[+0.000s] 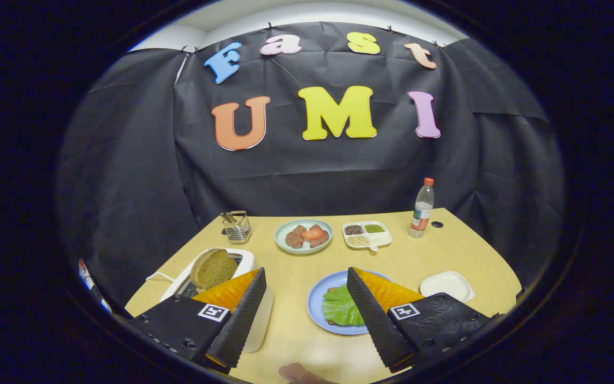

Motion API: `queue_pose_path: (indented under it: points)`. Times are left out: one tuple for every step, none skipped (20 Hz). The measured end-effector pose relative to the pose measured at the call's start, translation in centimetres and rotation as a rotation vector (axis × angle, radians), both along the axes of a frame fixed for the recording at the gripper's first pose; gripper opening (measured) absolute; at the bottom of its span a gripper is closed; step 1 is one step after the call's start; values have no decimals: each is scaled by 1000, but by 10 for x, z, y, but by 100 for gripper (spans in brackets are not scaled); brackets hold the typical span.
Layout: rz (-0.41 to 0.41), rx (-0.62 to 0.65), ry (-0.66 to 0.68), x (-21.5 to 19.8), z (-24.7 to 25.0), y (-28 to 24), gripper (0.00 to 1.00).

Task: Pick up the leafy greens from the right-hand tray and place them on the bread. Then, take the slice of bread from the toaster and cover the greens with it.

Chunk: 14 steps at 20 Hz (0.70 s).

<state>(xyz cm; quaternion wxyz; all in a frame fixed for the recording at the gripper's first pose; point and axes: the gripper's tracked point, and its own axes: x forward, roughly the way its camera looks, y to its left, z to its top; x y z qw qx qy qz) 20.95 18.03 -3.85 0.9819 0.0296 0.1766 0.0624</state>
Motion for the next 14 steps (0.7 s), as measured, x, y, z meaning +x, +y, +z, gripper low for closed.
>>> queue_pose_path:
  points:
    - [8,-3,-12,0,8,11,94]
    - [19,-1,-17,-1,13,23,95]
    - [35,4,-19,-1,17,38,95]
    - [49,12,-15,0,19,53,95]
    - [61,15,-17,1,20,65,95]
    - [65,13,-19,5,21,76,95]
    - [66,7,-17,8,18,86,95]
    - [67,-3,-6,13,12,96,95]
    - [67,-10,9,16,5,104,95]
    - [65,-11,26,22,-3,113,95]
    - [64,-15,44,26,-12,120,95]
    - [56,-24,63,33,-21,126,95]
    - [44,-30,81,38,-32,129,93]
    - [33,-35,99,41,-40,132,90]
